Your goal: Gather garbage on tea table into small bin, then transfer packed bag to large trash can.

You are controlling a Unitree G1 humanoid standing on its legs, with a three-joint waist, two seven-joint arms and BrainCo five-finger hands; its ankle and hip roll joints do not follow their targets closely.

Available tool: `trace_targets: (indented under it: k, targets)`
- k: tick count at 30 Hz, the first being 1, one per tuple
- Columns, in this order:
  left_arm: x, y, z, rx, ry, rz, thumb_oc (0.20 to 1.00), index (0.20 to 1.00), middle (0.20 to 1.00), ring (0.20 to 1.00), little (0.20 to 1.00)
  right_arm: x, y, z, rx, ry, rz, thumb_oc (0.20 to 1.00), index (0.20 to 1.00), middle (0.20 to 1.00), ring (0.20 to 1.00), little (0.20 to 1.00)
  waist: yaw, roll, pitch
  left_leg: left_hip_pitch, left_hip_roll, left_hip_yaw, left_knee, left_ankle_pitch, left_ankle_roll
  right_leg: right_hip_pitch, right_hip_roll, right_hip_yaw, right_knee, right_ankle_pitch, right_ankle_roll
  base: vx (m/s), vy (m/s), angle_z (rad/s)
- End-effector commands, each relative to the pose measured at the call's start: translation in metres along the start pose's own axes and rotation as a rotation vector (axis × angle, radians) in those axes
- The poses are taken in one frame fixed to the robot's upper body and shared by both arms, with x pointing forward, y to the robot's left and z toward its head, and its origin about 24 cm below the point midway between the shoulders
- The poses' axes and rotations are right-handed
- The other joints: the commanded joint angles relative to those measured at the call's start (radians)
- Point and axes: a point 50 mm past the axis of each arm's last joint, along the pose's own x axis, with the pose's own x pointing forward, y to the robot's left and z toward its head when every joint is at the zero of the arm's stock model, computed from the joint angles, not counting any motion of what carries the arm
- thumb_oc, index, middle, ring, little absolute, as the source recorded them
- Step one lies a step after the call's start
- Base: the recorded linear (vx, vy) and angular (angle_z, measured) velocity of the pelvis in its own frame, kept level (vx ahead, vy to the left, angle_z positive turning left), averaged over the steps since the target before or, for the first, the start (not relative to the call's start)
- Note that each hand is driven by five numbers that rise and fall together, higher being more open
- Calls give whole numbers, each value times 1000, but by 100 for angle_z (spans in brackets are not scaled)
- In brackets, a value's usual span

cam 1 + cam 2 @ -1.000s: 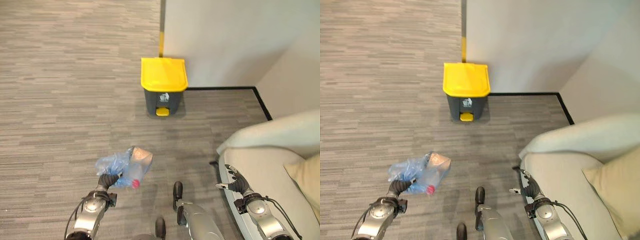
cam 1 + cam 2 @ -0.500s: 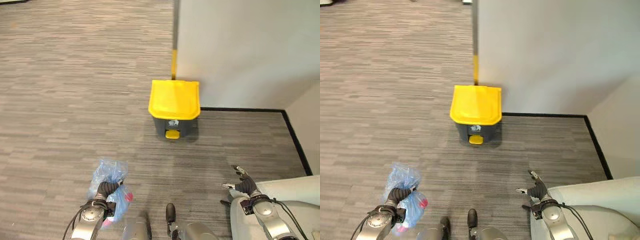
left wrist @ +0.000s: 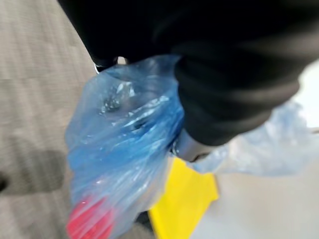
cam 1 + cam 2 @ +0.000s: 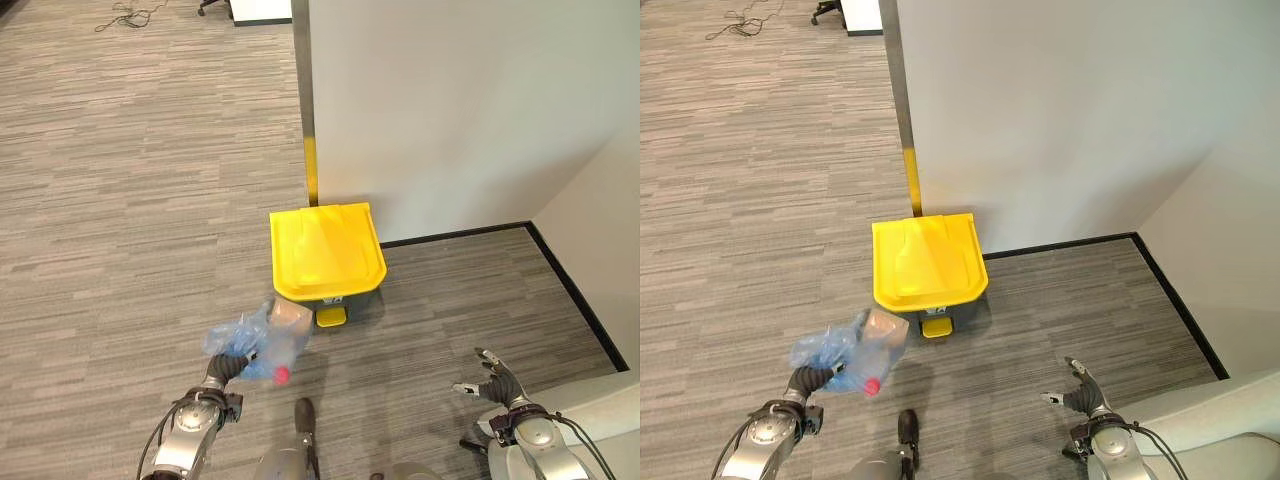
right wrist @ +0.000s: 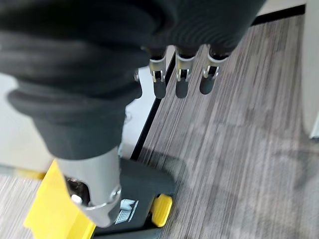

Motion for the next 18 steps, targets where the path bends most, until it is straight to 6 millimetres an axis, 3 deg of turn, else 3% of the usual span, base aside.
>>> trace_targets:
  k: [1,2,3,4,7,8,10,11,15,18]
  targets:
    - [-9,28,10,33,-81,96,200,200,200,200,200,12,-2,30,-3,-111,-19,1000,1000,1000,1000,1000,73,-22,-9,6,114,29,130,-205,-114,-86,-71,-12,20,224,25,123,231,-62]
    - [-9,26,10,26,-83,95,200,200,200,200,200,12,0,29,-8,-105,-10,1000,1000,1000,1000,1000,73,-19,-6,28,107,33,118,-209,-111,-100,-47,-28,15,199,20,140,159,-104]
    - [-9,27,8,22,-78,97,200,200,200,200,200,13,-2,28,-4,-97,-16,1000,1000,1000,1000,1000,67,-17,-10,69,86,31,76,-206,-107,-128,27,-19,-18,166,17,149,136,-100]
    - [-8,27,8,21,-78,100,200,200,200,200,200,13,-3,28,-4,-97,-16,1000,1000,1000,1000,1000,65,-15,-8,83,78,30,64,-205,-105,-149,53,-27,-20,161,16,106,84,-19]
    - [-9,27,6,9,-70,103,200,200,200,200,200,12,-2,25,4,-88,-21,1000,1000,1000,1000,1000,65,-18,3,114,57,21,55,-207,-106,-129,89,-67,-61,135,0,89,-21,23]
    - [-11,26,5,3,-70,102,200,200,200,200,200,10,-3,21,9,-76,-24,1000,1000,1000,1000,1000,61,-24,10,122,52,12,61,-211,-109,-104,101,-48,-81,125,-6,70,-92,32]
    - [-12,26,3,-8,-62,104,200,200,200,200,200,9,-3,19,12,-70,-27,1000,1000,1000,1000,1000,61,-25,8,122,53,11,58,-206,-121,-100,110,-40,-99,131,-11,40,-92,63]
    - [-14,25,-2,-29,-43,102,200,200,200,200,200,7,-5,10,19,-36,-38,1000,1000,1000,1000,1000,61,-29,9,111,59,15,80,-207,-143,-81,106,-56,-134,138,-21,40,-118,60]
    - [-16,23,-7,-47,-21,98,200,200,200,200,200,3,-12,2,46,-13,-67,1000,1000,1000,1000,1000,49,-30,29,43,79,-21,227,-200,-179,-49,104,-72,-173,139,-47,12,-61,67]
    - [-17,22,-12,-47,1,93,200,200,200,200,200,2,-15,-2,41,7,-74,1000,1000,1000,1000,1000,46,-32,30,27,124,-37,195,-196,-184,-33,80,-81,-183,124,-40,32,113,37]
